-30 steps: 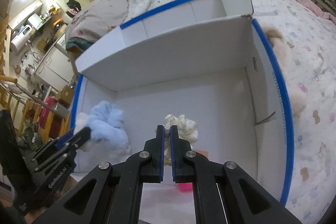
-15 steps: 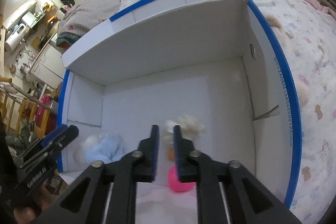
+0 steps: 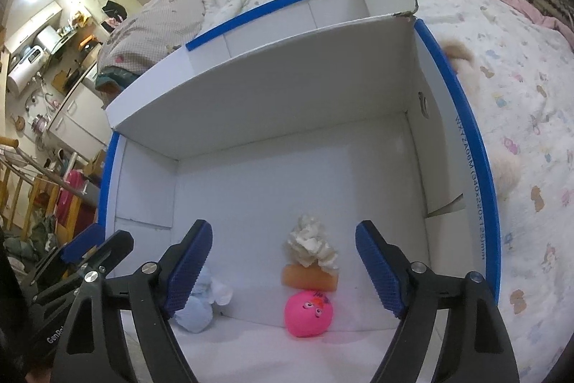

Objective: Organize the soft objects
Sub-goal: 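Withdraw both open grippers from the box toward the remaining items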

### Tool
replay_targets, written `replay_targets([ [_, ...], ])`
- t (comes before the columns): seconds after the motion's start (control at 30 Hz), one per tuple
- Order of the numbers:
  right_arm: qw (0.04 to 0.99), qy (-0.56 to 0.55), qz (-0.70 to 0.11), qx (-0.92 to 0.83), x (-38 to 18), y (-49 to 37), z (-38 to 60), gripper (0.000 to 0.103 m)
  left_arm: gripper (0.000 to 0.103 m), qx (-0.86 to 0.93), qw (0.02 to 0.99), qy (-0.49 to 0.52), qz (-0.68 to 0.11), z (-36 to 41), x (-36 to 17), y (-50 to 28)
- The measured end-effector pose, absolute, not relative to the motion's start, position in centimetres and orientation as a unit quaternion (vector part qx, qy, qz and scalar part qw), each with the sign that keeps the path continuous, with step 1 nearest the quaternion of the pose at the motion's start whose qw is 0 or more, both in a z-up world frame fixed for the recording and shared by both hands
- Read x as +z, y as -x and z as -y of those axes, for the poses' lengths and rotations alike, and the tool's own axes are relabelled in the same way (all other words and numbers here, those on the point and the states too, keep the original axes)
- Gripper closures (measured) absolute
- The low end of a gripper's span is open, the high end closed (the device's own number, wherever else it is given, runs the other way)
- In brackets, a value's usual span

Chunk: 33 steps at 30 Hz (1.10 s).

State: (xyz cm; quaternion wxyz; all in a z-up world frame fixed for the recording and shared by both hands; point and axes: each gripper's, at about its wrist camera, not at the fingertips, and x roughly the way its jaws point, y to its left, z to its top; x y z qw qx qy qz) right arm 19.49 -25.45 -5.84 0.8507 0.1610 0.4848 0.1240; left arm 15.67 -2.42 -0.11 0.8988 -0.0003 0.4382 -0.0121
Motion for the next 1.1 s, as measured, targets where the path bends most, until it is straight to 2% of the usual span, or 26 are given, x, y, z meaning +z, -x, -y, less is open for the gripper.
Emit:
replay_targets([
  [0.47, 0.855, -0.177, -0.475, 0.112, -5.1, -18.4, 26.5, 0.016, 0.036, 0.001, 0.906, 0.006, -0.423, 1.7, 1.1, -14.4],
  [1.1, 0.86, -0.201, -0.456, 0.105, -3.1, -10.8, 28.7, 0.016, 0.036, 0.02, 0.91, 0.029, -0.414, -1.6, 3.0, -8.1],
])
